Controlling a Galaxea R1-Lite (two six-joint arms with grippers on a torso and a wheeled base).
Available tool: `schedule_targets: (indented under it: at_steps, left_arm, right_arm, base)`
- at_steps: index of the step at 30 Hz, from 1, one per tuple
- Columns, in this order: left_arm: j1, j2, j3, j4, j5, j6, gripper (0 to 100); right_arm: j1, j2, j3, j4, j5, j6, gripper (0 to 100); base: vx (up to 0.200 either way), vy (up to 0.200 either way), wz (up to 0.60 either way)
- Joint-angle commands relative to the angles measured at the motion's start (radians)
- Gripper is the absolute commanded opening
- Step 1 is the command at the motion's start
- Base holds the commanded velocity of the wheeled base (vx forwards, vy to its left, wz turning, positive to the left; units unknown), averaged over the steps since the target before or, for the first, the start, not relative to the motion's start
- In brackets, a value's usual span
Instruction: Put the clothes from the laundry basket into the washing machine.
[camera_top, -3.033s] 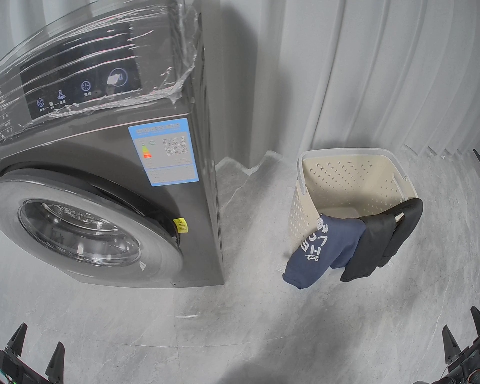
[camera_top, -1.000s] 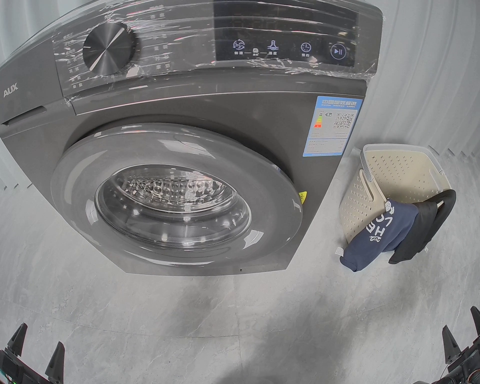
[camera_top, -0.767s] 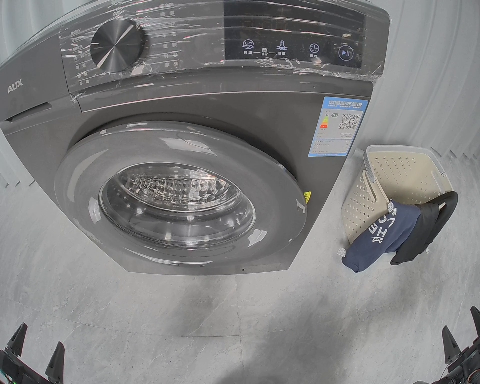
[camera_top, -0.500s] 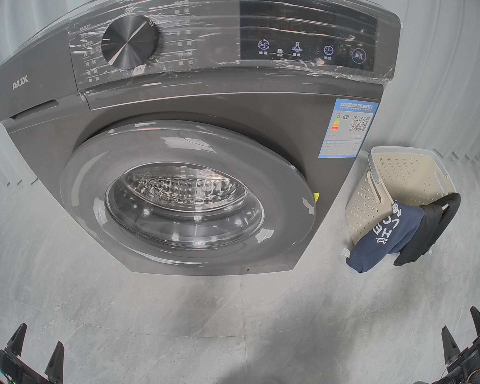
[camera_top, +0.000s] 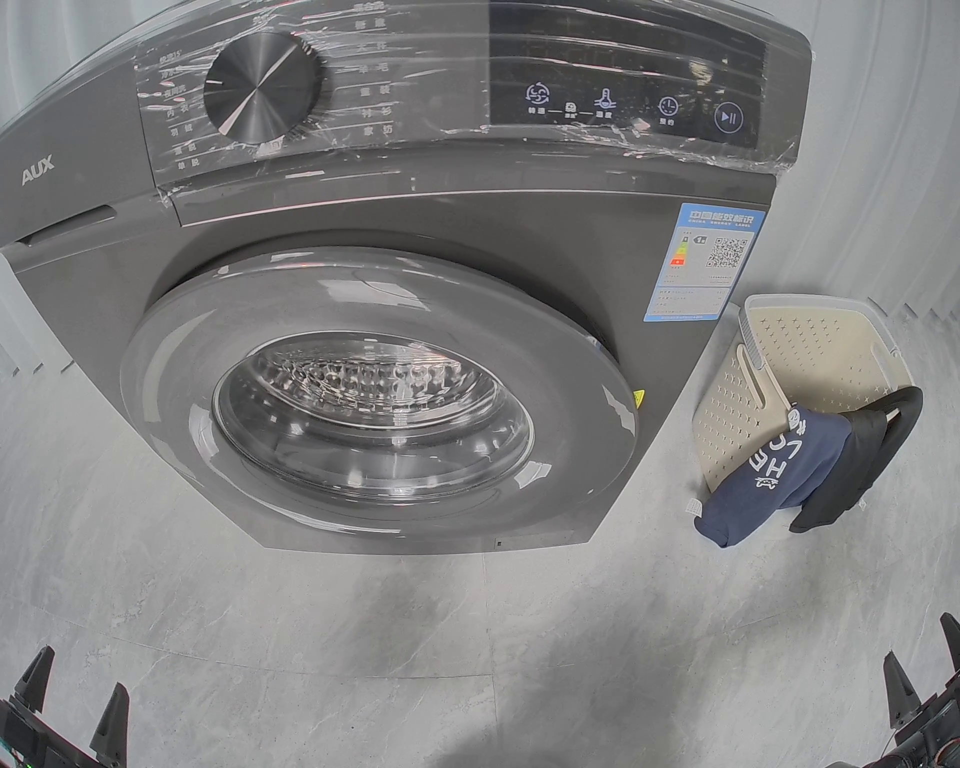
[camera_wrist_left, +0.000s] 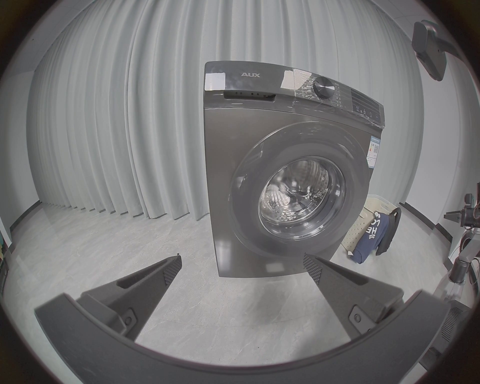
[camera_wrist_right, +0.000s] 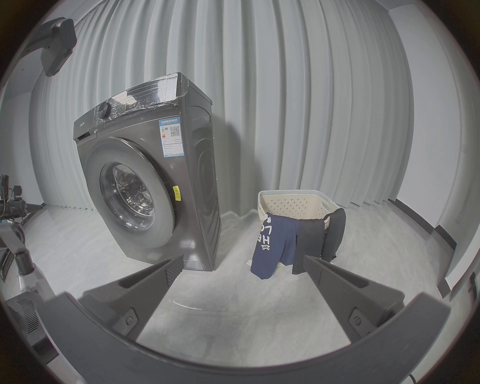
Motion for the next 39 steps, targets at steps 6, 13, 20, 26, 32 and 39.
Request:
schedule_targets:
  at_steps: [6, 13, 20, 26, 32, 39]
  left_arm:
    - [0.000, -0.012, 0.015, 0.000, 0.000, -0.001, 100]
    - [0.000, -0.012, 0.015, 0.000, 0.000, -0.001, 100]
    - [0.000, -0.012, 0.015, -0.002, 0.000, -0.001, 100]
    - [0.000, -0.012, 0.015, 0.000, 0.000, -0.001, 100]
    - [0.000, -0.012, 0.015, 0.000, 0.000, -0.002, 100]
    - [0.000, -0.012, 0.015, 0.000, 0.000, -0.002, 100]
  right_arm:
    - [0.000, -0.016, 0.016, 0.000, 0.001, 0.000, 100]
    - [0.000, -0.016, 0.016, 0.000, 0.001, 0.000, 100]
    - [0.000, -0.016, 0.016, -0.003, 0.001, 0.000, 100]
    - [0.000, -0.016, 0.016, -0.002, 0.001, 0.000, 100]
    - [0.000, -0.016, 0.016, -0.002, 0.001, 0.000, 100]
    - [0.000, -0.016, 0.016, 0.000, 0.001, 0.000, 100]
  base:
    - [0.000, 0.133, 0.00]
    - [0.000, 0.000, 0.00]
    - [0.000, 0.000, 0.26]
    - [0.000, 0.033, 0.00]
    - [0.000, 0.167, 0.00]
    - [0.000, 0.000, 0.09]
